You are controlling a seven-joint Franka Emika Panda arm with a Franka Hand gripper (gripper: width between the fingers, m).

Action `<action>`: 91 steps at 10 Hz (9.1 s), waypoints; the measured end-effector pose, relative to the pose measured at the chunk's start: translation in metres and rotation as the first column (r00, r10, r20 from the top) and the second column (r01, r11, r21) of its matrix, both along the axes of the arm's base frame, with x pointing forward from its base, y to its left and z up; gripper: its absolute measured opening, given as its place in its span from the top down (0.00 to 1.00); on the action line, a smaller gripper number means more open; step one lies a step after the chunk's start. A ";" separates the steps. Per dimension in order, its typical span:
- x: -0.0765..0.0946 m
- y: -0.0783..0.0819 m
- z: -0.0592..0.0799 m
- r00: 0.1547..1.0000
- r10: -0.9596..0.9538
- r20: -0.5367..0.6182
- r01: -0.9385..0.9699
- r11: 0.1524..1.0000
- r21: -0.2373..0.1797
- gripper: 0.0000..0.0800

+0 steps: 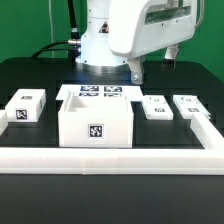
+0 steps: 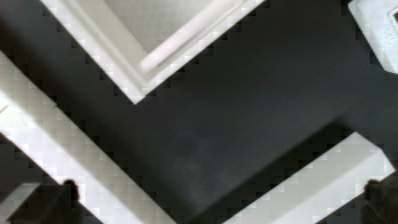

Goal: Assemble cabinet

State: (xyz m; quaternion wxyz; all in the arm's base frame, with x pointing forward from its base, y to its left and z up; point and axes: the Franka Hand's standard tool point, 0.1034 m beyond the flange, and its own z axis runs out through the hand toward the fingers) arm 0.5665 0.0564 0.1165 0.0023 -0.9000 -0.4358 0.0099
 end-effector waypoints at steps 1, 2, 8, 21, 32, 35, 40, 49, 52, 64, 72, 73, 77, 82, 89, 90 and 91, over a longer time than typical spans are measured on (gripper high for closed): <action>0.000 0.000 0.000 1.000 0.000 0.000 0.000 1.000 0.000 0.00; 0.000 0.000 0.000 1.000 0.000 0.000 0.000 1.000 0.000 0.00; 0.000 0.000 0.000 1.000 0.000 -0.001 0.000 1.000 0.000 0.00; -0.033 -0.035 -0.024 0.852 0.523 0.018 -0.523 0.852 -0.004 0.00; -0.077 -0.070 -0.045 0.826 0.563 -0.018 -0.562 0.827 0.023 0.00; -0.078 -0.071 -0.046 0.828 0.561 -0.019 -0.560 0.828 0.025 0.00; -0.110 -0.071 -0.065 0.828 0.558 -0.050 -0.556 0.830 0.052 0.00; -0.113 -0.071 -0.089 0.830 0.555 -0.058 -0.551 0.832 0.071 0.33; -0.113 -0.071 -0.090 0.830 0.555 -0.059 -0.551 0.832 0.071 0.75; -0.086 -0.068 -0.089 0.826 0.563 -0.031 -0.560 0.826 0.058 0.95; -0.069 -0.047 -0.089 0.822 0.569 0.005 -0.569 0.821 0.049 0.95; -0.069 -0.044 -0.089 0.817 0.576 0.007 -0.576 0.816 0.050 0.95; -0.060 -0.007 -0.089 0.799 0.601 0.025 -0.602 0.797 0.059 0.95; -0.050 0.026 -0.091 0.795 0.605 0.044 -0.606 0.793 0.054 0.95; -0.049 0.040 -0.092 0.790 0.613 0.018 -0.613 0.787 0.071 0.95; -0.049 0.044 -0.092 0.791 0.612 0.012 -0.611 0.788 0.075 0.95; -0.049 0.050 -0.092 0.787 0.617 0.008 -0.616 0.784 0.078 0.95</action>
Offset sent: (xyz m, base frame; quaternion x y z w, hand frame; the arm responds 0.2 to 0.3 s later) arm 0.0000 0.0000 0.0000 0.0000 0.0000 0.0000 1.0000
